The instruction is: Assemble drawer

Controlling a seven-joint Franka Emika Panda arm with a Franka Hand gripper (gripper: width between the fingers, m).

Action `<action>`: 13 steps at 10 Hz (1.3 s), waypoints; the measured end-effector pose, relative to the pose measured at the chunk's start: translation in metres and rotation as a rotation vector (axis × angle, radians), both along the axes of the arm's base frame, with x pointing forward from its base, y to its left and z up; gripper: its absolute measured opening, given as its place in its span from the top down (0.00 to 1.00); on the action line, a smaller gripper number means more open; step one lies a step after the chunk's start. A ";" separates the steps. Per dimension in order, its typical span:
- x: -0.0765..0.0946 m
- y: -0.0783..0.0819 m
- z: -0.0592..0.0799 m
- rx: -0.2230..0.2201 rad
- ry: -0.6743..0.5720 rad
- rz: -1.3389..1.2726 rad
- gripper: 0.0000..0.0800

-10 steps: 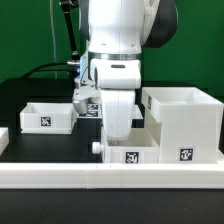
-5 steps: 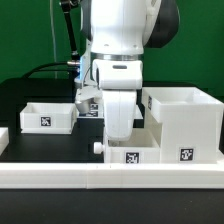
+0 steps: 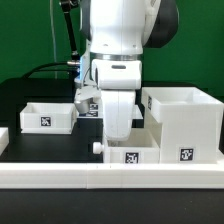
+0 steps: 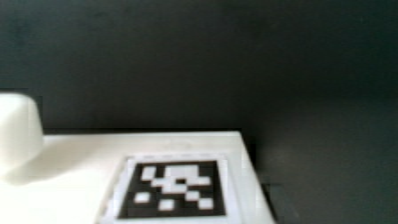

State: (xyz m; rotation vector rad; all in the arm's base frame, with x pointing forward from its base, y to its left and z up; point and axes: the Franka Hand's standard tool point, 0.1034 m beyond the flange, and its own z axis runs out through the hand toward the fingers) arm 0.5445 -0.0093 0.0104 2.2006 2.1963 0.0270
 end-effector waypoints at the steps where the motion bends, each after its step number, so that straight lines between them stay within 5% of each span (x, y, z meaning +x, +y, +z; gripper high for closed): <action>1: 0.000 -0.001 0.000 -0.003 0.001 0.026 0.95; 13: -0.001 0.002 -0.001 -0.045 -0.001 0.163 0.95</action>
Offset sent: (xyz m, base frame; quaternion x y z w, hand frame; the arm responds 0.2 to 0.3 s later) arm -0.0026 0.0045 0.0051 0.0121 -0.0565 -0.0951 0.9938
